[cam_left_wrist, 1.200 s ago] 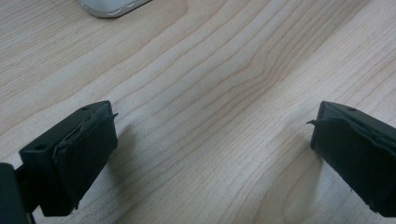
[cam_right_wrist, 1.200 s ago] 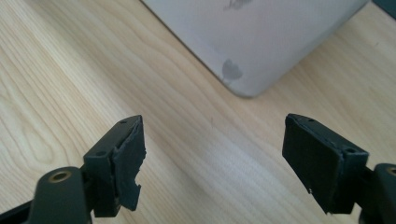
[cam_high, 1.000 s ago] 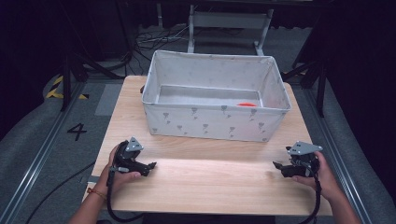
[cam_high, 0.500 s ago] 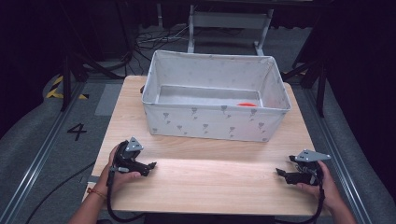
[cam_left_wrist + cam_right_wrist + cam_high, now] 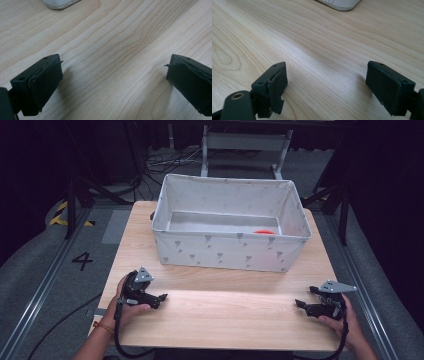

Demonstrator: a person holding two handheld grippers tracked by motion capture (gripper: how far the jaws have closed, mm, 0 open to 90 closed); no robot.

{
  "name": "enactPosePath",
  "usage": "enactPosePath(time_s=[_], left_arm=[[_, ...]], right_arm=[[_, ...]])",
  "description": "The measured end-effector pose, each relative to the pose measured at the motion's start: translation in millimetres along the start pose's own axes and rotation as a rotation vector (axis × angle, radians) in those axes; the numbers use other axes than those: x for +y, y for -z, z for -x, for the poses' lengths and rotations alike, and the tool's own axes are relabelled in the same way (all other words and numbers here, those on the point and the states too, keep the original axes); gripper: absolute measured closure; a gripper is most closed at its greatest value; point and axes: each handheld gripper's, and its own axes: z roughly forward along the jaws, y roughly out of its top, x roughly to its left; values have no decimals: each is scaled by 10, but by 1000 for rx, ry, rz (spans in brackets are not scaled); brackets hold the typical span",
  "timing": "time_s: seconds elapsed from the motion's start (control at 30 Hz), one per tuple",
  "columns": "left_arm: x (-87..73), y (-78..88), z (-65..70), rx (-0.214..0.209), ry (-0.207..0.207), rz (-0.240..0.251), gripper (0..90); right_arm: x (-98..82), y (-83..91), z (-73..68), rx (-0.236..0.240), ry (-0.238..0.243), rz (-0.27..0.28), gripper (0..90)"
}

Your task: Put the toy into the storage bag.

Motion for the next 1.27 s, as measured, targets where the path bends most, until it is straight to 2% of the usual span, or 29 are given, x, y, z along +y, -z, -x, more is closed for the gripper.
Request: enactPosePath(time_s=[0.53, 0.77, 1.0, 1.27], left_arm=[[3, 1, 3, 8, 4, -3, 6], [-6, 8, 19, 23, 32, -5, 2], [-30, 25, 85, 79, 90, -1, 1], [-30, 26, 87, 79, 92, -2, 1]], right_arm=[[0, 0, 0, 0, 0, 0, 178], [0, 0, 0, -1, 0, 0, 178], [0, 0, 0, -1, 0, 0, 178], [0, 0, 0, -1, 0, 0, 177]])
